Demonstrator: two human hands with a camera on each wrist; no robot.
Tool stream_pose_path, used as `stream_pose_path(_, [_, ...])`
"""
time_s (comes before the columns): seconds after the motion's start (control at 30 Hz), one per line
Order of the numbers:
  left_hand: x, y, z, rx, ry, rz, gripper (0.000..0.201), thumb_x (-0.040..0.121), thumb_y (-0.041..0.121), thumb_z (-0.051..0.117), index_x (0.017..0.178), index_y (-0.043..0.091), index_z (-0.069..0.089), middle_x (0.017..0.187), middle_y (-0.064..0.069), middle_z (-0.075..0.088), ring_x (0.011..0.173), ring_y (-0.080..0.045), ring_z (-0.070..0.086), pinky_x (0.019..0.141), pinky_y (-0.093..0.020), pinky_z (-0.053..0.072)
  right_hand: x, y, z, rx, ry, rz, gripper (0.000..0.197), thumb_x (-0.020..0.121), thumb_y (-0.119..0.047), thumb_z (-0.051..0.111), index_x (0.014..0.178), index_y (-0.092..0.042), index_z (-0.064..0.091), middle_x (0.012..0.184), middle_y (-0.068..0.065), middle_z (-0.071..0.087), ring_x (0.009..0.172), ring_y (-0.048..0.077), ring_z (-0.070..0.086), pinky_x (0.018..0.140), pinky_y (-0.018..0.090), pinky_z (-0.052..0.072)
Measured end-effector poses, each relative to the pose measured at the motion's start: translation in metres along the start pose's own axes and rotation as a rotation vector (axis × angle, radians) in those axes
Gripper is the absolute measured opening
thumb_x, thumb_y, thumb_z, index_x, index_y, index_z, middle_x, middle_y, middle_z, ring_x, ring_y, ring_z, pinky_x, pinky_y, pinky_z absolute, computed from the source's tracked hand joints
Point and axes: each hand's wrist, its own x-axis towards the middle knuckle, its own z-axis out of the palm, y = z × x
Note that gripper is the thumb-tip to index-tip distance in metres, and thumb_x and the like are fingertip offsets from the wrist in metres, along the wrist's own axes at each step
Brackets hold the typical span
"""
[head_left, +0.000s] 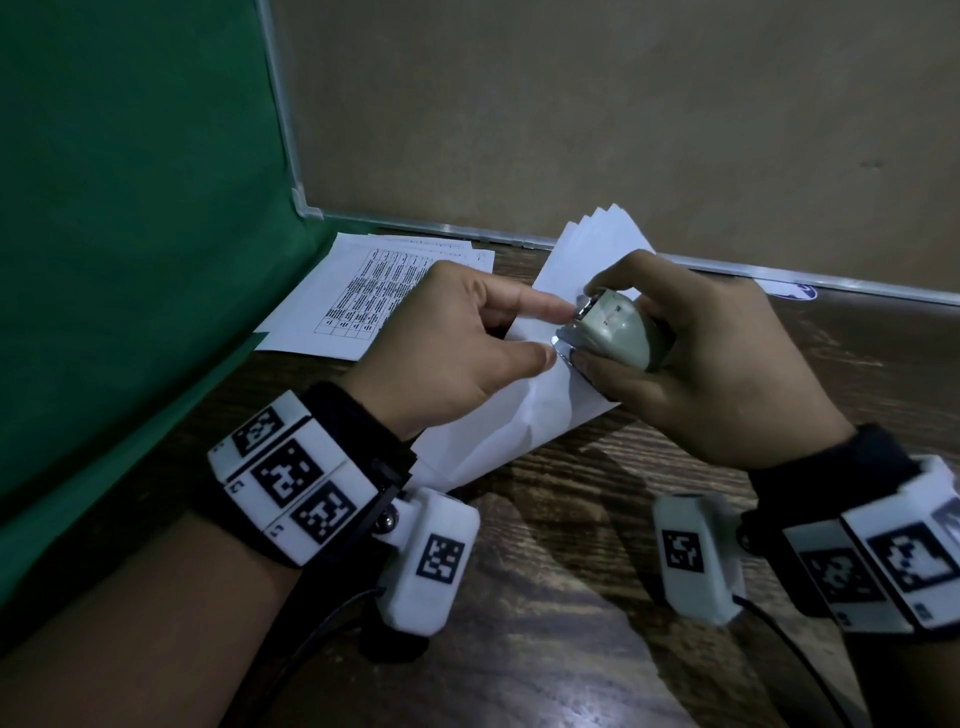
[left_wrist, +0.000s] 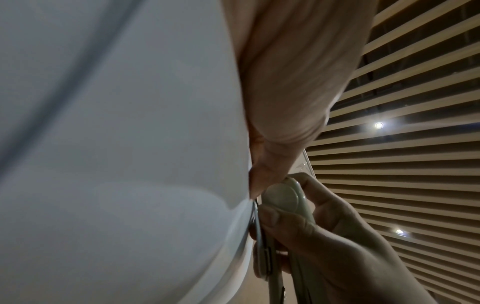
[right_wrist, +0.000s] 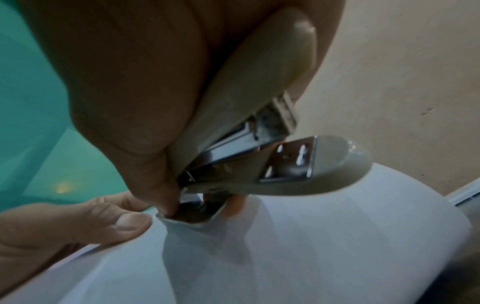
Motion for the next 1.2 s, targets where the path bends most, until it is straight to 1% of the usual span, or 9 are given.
stream_pose_path(0.17, [0.000,0.000,0.003,-0.051,0.019,-0.044,0.028,0.084,0.006,0.083,0.105,0.024,0.083,0.056,0.007,0.054,0.055,-0.011,0.042,0.060,-0.021,0.041,0.000,-0.002,0.000,0.005,0.011,-0.016,0.029,0.086,-0.031,0.080,0.105,-0.018,0.063,0.066,-0.005,0.065,0.059,0.015,0.056,0.056,0.021,0.040])
stream_pose_path(0.23, [0.001,-0.001,0.003,-0.111,0.023,-0.086,0.029,0.083,0.005,0.083,0.108,0.018,0.082,0.075,-0.003,0.077,0.073,-0.014,0.068,0.085,-0.028,0.059,0.000,-0.005,-0.001,0.035,0.016,-0.023,0.031,0.085,-0.037,0.077,0.106,-0.018,0.064,0.069,-0.008,0.066,0.063,0.013,0.059,0.057,0.021,0.041])
stream_pose_path(0.33, [0.002,-0.001,0.004,-0.204,0.037,-0.175,0.030,0.082,0.001,0.081,0.109,0.014,0.081,0.100,-0.008,0.081,0.104,-0.020,0.075,0.107,-0.041,0.054,0.000,-0.009,-0.002,0.064,0.012,-0.038,0.038,0.079,-0.046,0.066,0.106,-0.019,0.065,0.076,-0.010,0.067,0.068,0.014,0.060,0.059,0.026,0.044])
stream_pose_path(0.6, [0.001,0.004,0.007,-0.385,0.054,-0.308,0.029,0.082,-0.007,0.075,0.103,0.012,0.080,0.104,-0.015,0.079,0.100,-0.030,0.076,0.098,-0.043,0.059,-0.001,-0.011,-0.002,0.032,0.051,-0.102,0.041,0.077,-0.041,0.066,0.107,-0.013,0.069,0.078,-0.003,0.068,0.068,0.010,0.051,0.062,0.017,0.040])
stream_pose_path(0.8, [0.001,0.003,0.007,-0.339,0.039,-0.290,0.028,0.083,-0.003,0.077,0.106,0.013,0.082,0.104,-0.011,0.080,0.103,-0.024,0.075,0.098,-0.037,0.058,0.000,-0.011,-0.002,0.043,0.084,-0.085,0.040,0.080,-0.044,0.069,0.108,-0.015,0.069,0.078,-0.006,0.067,0.070,0.004,0.056,0.061,0.020,0.042])
stream_pose_path(0.97, [0.003,0.010,-0.001,-0.514,0.057,-0.314,0.027,0.097,0.006,0.055,0.111,-0.002,0.076,0.069,-0.003,0.066,0.069,-0.014,0.062,0.060,-0.018,0.056,0.000,0.002,-0.002,-0.036,0.327,0.002,0.031,0.079,-0.019,0.085,0.102,-0.008,0.067,0.077,-0.004,0.064,0.066,0.010,0.051,0.061,0.034,0.044])
stream_pose_path(1.07, [0.006,0.009,-0.010,-0.536,0.007,-0.261,0.052,0.089,-0.016,0.029,0.122,-0.004,0.067,0.095,-0.016,0.074,0.074,-0.015,0.069,0.056,-0.017,0.056,0.000,0.007,-0.003,-0.077,0.482,0.036,0.032,0.078,-0.014,0.082,0.104,-0.006,0.067,0.082,-0.004,0.064,0.068,0.016,0.057,0.062,0.039,0.047])
stream_pose_path(1.13, [0.009,0.006,-0.014,-0.397,0.062,-0.145,0.055,0.093,-0.021,0.035,0.133,0.004,0.065,0.115,-0.010,0.077,0.093,-0.011,0.075,0.072,-0.019,0.061,0.000,0.007,-0.004,-0.083,0.564,0.033,0.030,0.080,-0.016,0.080,0.104,-0.004,0.066,0.083,-0.002,0.063,0.068,0.020,0.058,0.062,0.041,0.048])
stream_pose_path(1.2, [0.011,0.001,-0.018,-0.085,0.190,0.062,0.042,0.097,-0.004,0.063,0.136,0.010,0.066,0.120,0.002,0.076,0.106,-0.003,0.073,0.092,-0.025,0.059,0.001,0.007,-0.005,-0.077,0.621,0.035,0.030,0.082,-0.018,0.078,0.105,-0.004,0.065,0.083,-0.002,0.062,0.069,0.017,0.056,0.062,0.040,0.049])
